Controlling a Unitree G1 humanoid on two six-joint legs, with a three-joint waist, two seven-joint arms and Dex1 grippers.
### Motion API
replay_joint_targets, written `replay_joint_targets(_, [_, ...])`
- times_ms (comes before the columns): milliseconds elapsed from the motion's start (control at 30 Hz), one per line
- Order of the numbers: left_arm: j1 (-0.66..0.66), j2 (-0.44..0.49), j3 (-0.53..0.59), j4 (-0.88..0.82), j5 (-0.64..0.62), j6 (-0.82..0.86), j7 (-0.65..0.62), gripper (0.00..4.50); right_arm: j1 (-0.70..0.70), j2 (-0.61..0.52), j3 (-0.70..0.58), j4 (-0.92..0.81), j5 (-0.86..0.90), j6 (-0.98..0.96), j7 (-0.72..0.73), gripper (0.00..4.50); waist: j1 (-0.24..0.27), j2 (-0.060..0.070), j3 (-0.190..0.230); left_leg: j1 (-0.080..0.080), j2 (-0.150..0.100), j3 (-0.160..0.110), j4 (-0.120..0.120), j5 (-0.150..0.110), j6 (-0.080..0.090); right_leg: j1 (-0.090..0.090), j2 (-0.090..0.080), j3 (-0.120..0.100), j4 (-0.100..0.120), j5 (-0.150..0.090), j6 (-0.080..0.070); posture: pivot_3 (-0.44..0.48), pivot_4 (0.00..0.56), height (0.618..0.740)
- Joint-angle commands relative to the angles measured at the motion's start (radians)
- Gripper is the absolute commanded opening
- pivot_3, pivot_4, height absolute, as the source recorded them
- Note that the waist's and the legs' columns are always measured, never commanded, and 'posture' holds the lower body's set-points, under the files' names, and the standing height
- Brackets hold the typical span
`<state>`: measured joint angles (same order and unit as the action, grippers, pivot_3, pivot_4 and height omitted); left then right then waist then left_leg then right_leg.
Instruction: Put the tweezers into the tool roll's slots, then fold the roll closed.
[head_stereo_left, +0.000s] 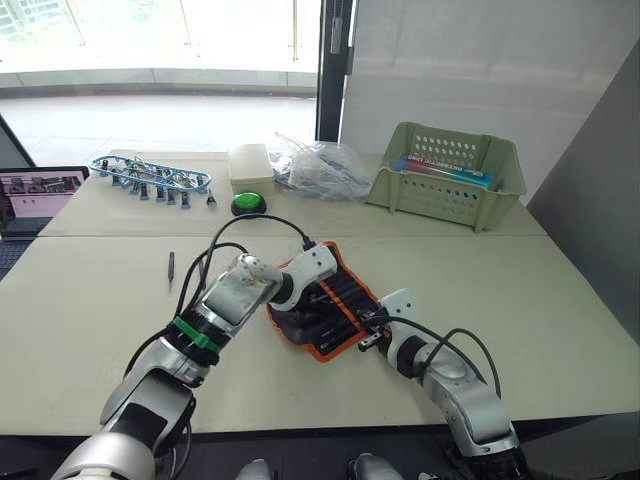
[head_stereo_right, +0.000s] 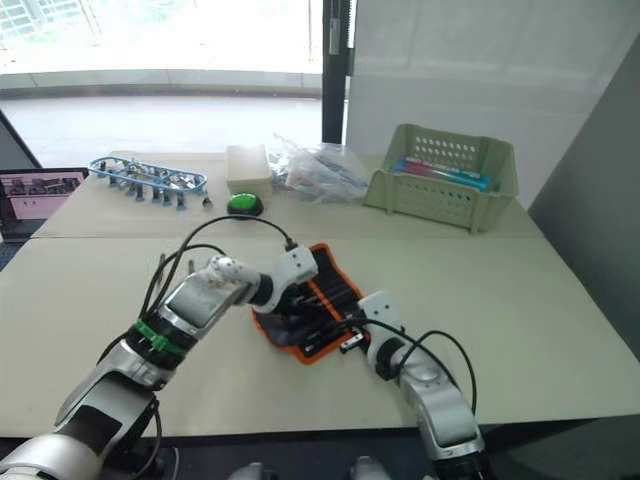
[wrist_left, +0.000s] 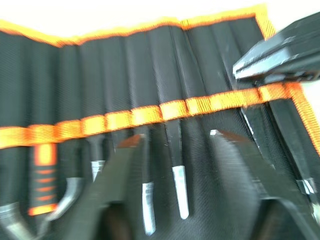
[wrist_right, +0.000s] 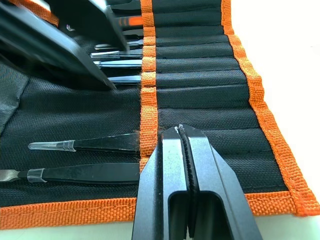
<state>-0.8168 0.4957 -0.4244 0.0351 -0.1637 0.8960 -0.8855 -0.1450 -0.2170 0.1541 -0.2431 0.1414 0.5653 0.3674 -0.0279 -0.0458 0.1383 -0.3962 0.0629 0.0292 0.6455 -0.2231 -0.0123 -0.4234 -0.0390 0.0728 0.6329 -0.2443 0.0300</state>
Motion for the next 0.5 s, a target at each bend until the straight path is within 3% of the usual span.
replay_joint_targets(33, [0.024,0.07,0.111,-0.18,-0.074,0.065,-0.036,3.75,0.026,-0.008,0.011,0.043,-0.004,0.039,0.001,0.0,-0.001,0.0,0.0,0.0,0.0,-0.001,0.0,0.0,0.0,0.0,0.0,0.0,0.0,0.001,-0.001,0.0,0.15,0.74])
replay_joint_targets(100, [0.078,0.133,0.184,-0.257,-0.111,0.102,-0.042,4.35,0.028,-0.011,0.011,0.041,-0.004,0.039,0.004,0.0,-0.006,0.001,0.0,0.0,0.0,-0.001,0.0,0.0,0.0,0.0,0.0,-0.001,0.0,0.001,-0.001,0.0,0.15,0.74])
replay_joint_targets(167, [0.143,0.183,0.261,-0.312,-0.139,0.13,-0.03,4.44,0.03,-0.013,0.01,0.041,-0.003,0.039,0.007,0.0,-0.009,0.001,0.0,0.001,0.0,-0.001,0.0,0.0,0.0,0.001,0.0,0.0,0.0,0.0,-0.001,0.0,0.15,0.74])
replay_joint_targets(267, [0.359,0.239,0.454,-0.376,-0.147,0.102,0.031,4.44,0.033,-0.018,0.011,0.041,-0.002,0.037,0.012,0.0,-0.019,0.001,0.0,0.002,0.001,-0.001,0.0,0.0,0.0,0.001,0.0,0.0,0.0,0.0,0.0,0.0,0.15,0.74])
replay_joint_targets(400, [0.615,0.203,0.697,-0.524,-0.198,0.1,0.105,4.44,0.039,-0.03,0.004,0.035,0.003,0.036,0.022,0.0,-0.013,0.0,0.001,0.003,0.003,0.0,-0.002,0.0,0.0,0.002,0.0,-0.001,0.001,-0.001,-0.002,0.0,0.15,0.74])
replay_joint_targets(500, [0.781,0.115,0.868,-0.603,-0.193,0.018,0.191,4.44,0.039,-0.041,-0.003,0.029,0.006,0.041,0.034,0.0,-0.003,-0.003,-0.001,0.004,0.003,0.0,-0.001,0.0,0.0,0.003,-0.001,-0.003,0.0,-0.001,-0.003,0.0,0.15,0.74])
